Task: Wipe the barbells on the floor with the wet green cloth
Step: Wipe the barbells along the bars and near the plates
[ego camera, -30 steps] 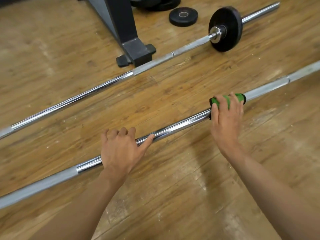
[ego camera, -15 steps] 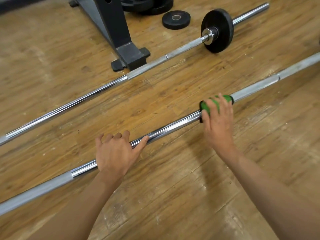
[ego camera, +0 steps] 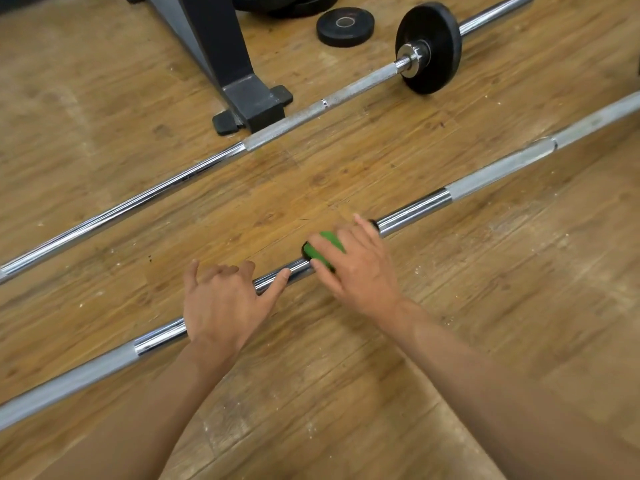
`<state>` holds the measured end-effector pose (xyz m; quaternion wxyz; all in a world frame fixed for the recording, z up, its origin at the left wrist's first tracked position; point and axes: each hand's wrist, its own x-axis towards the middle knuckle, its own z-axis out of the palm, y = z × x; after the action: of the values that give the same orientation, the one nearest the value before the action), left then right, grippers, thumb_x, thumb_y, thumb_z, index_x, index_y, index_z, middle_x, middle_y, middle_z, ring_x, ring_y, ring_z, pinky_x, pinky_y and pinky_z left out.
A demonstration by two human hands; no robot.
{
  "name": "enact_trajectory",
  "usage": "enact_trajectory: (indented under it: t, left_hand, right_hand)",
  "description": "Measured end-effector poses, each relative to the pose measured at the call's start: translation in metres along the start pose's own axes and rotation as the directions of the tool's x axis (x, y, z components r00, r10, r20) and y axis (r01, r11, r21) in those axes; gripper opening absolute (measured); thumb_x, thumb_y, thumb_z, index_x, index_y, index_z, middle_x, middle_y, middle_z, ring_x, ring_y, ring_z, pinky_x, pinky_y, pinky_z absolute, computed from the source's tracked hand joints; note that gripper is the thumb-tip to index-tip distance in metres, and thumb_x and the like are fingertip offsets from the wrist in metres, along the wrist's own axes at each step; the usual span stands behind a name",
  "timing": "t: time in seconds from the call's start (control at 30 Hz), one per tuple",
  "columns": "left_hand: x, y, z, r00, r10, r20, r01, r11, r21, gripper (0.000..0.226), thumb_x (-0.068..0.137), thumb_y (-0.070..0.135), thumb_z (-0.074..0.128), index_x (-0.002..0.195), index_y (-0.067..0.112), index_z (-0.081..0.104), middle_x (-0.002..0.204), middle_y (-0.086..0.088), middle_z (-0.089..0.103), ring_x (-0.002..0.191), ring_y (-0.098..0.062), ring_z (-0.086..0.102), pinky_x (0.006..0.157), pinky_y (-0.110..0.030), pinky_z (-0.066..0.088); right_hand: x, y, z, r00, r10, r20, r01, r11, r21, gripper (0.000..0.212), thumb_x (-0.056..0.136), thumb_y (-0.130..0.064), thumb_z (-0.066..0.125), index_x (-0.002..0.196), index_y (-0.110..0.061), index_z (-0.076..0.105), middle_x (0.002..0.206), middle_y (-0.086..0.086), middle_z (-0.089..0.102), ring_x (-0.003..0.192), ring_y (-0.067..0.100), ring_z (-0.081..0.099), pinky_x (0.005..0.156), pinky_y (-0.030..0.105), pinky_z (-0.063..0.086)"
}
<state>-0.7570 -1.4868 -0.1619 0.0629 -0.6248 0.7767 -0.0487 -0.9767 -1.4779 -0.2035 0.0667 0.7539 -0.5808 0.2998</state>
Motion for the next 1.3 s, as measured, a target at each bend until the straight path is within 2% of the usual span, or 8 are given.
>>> enact_trajectory:
  t: [0.17, 0.27, 0.47, 0.63, 0.8, 0.93, 1.13, 1.3]
  left_hand:
    - [-0.007, 0.002, 0.000, 1.000, 0.004, -0.020, -0.005, 0.998, -0.061, 0.100, 0.093, 0.082, 0.001, 0.104, 0.020, 0.079, 0.081, -0.008, 0.075, 0.103, -0.031, 0.069, 0.118, -0.054, 0.026]
    - [-0.013, 0.003, 0.001, 1.000, 0.004, -0.007, -0.005, 0.996, -0.085, 0.100, 0.094, 0.083, -0.001, 0.116, 0.023, 0.076, 0.093, -0.007, 0.078, 0.120, -0.030, 0.065, 0.121, -0.054, 0.021]
    - [-0.029, 0.011, 0.002, 1.000, -0.017, 0.023, 0.020, 0.994, -0.106, 0.099, 0.094, 0.083, 0.000, 0.132, 0.024, 0.070, 0.113, -0.003, 0.078, 0.134, -0.029, 0.058, 0.123, -0.053, 0.018]
    - [-0.048, 0.015, 0.001, 1.000, 0.017, -0.016, -0.019, 0.986, -0.167, 0.092, 0.099, 0.079, 0.008, 0.138, 0.017, 0.065, 0.116, -0.011, 0.076, 0.131, -0.036, 0.060, 0.119, -0.057, 0.027]
    - [-0.067, 0.020, -0.001, 0.998, 0.060, -0.030, -0.065, 0.982, -0.176, 0.092, 0.100, 0.078, 0.011, 0.147, 0.012, 0.055, 0.122, -0.014, 0.074, 0.132, -0.038, 0.059, 0.118, -0.059, 0.031]
    - [-0.085, 0.026, -0.002, 0.997, 0.073, -0.030, -0.078, 0.979, -0.186, 0.090, 0.100, 0.077, 0.015, 0.145, 0.010, 0.057, 0.123, -0.014, 0.073, 0.133, -0.038, 0.058, 0.118, -0.059, 0.032]
    - [-0.111, 0.035, -0.005, 0.994, 0.113, 0.002, -0.109, 0.964, -0.242, 0.095, 0.101, 0.076, 0.007, 0.151, 0.008, 0.049, 0.134, -0.019, 0.067, 0.135, -0.040, 0.056, 0.116, -0.058, 0.039]
    - [-0.133, 0.038, -0.012, 0.964, 0.239, 0.119, -0.205, 0.948, -0.245, 0.106, 0.091, 0.085, -0.008, 0.165, 0.015, 0.022, 0.164, -0.020, 0.036, 0.157, -0.039, 0.023, 0.128, -0.051, 0.014]
  right_hand:
    - [-0.001, 0.067, -0.026, 0.947, 0.299, -0.120, -0.308, 0.949, -0.065, 0.029, 0.102, -0.030, 0.052, 0.116, -0.013, 0.070, 0.095, 0.009, 0.065, 0.098, 0.031, 0.061, 0.120, 0.048, 0.031]
    - [0.003, 0.053, -0.030, 0.900, 0.422, -0.110, -0.431, 0.899, -0.073, 0.027, 0.096, -0.030, 0.054, 0.107, -0.014, 0.072, 0.091, 0.010, 0.064, 0.097, 0.033, 0.059, 0.123, 0.047, 0.025]
    - [-0.017, -0.026, -0.015, 0.970, 0.239, -0.043, -0.240, 0.970, -0.044, 0.027, 0.100, -0.031, 0.052, 0.108, -0.014, 0.072, 0.092, 0.010, 0.064, 0.094, 0.030, 0.058, 0.120, 0.049, 0.030]
    - [-0.037, 0.014, -0.037, 0.998, 0.058, 0.002, -0.057, 0.996, -0.065, 0.031, 0.104, -0.034, 0.052, 0.121, -0.014, 0.068, 0.096, 0.010, 0.064, 0.094, 0.030, 0.059, 0.115, 0.047, 0.034]
    - [-0.043, 0.078, -0.064, 0.935, 0.350, -0.052, -0.354, 0.922, -0.155, 0.032, 0.099, -0.030, 0.050, 0.117, -0.012, 0.069, 0.093, 0.017, 0.064, 0.097, 0.038, 0.058, 0.115, 0.051, 0.033]
    - [-0.051, 0.057, -0.069, 0.868, 0.491, -0.076, -0.497, 0.855, -0.151, 0.027, 0.094, -0.026, 0.052, 0.109, -0.012, 0.071, 0.091, 0.016, 0.061, 0.099, 0.037, 0.056, 0.118, 0.056, 0.030]
    - [-0.084, -0.041, -0.060, 0.973, 0.229, 0.038, -0.227, 0.972, -0.061, 0.030, 0.096, -0.034, 0.054, 0.113, -0.016, 0.072, 0.096, 0.007, 0.065, 0.097, 0.030, 0.059, 0.117, 0.047, 0.030]
    - [-0.109, -0.012, -0.086, 0.995, 0.021, 0.100, -0.013, 0.997, -0.077, 0.036, 0.105, -0.038, 0.050, 0.124, -0.015, 0.069, 0.098, 0.008, 0.063, 0.097, 0.032, 0.059, 0.102, 0.045, 0.040]
